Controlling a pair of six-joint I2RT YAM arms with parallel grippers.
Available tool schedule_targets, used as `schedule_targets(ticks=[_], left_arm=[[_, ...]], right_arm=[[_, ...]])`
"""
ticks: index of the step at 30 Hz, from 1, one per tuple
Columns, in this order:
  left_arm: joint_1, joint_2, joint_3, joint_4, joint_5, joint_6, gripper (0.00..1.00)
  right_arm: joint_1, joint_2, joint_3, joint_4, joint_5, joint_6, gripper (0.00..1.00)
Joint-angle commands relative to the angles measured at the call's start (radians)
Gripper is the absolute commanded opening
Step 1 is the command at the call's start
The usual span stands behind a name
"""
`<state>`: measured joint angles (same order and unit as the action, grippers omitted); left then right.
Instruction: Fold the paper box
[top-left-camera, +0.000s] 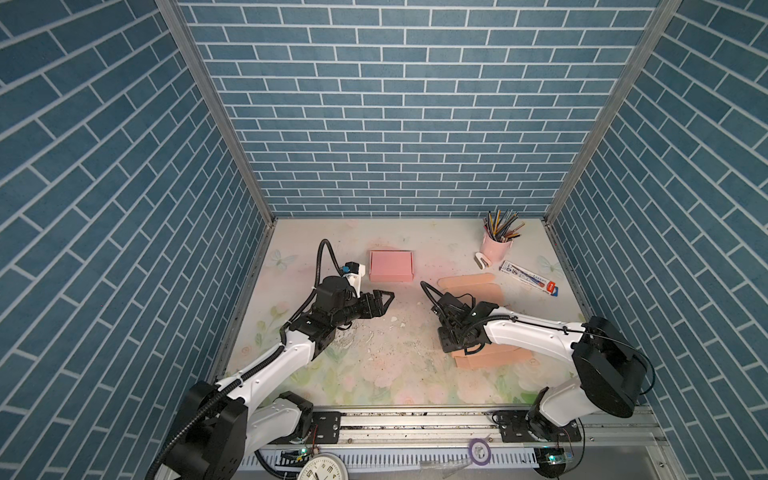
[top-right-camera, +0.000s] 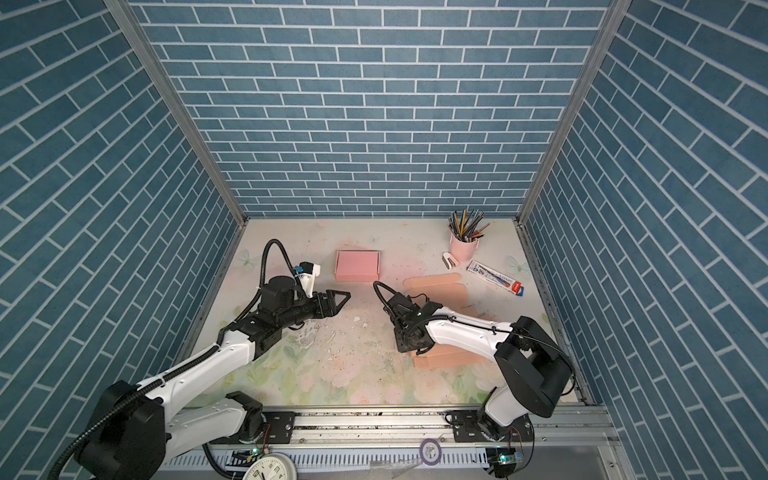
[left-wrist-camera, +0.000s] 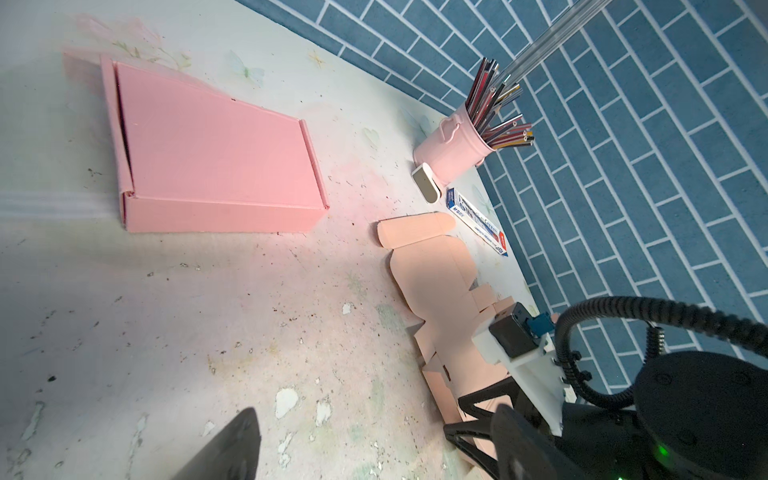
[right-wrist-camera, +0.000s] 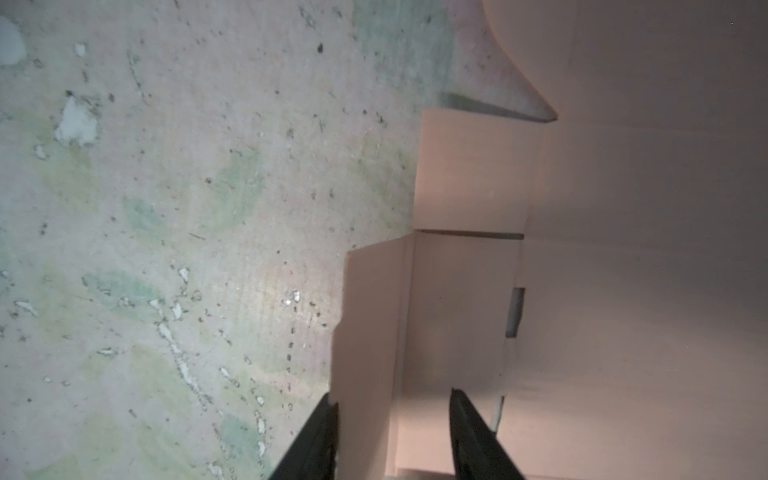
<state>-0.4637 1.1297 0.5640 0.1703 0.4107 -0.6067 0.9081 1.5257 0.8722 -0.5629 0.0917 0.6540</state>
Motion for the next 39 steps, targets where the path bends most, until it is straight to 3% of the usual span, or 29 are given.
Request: schedule_targets(ticks=[1, 19, 27, 39], left_arm=[[-0.028, -0.002, 0.032, -0.018, -0.05, -0.002, 0.88], [-0.049, 0.032, 0.045, -0.012, -0.074, 0.005, 0.88], [-0.044, 0.065, 0.038, 0.022, -0.042, -0.01, 0.88], [0.117, 0.08, 0.067, 0.022, 0.042, -0.034, 0.88]], right_arm=[[0.003, -0.006, -0.013, -0.003, 0.017, 0.012, 0.39], [0.021, -0.073, -0.049, -0.011, -0.009, 0.054, 0.15], [0.084, -0.141, -0.06, -0.057, 0.008, 0.117, 0.1], [0.217, -0.254, -0.07, -0.104, 0.037, 0.196, 0.03]])
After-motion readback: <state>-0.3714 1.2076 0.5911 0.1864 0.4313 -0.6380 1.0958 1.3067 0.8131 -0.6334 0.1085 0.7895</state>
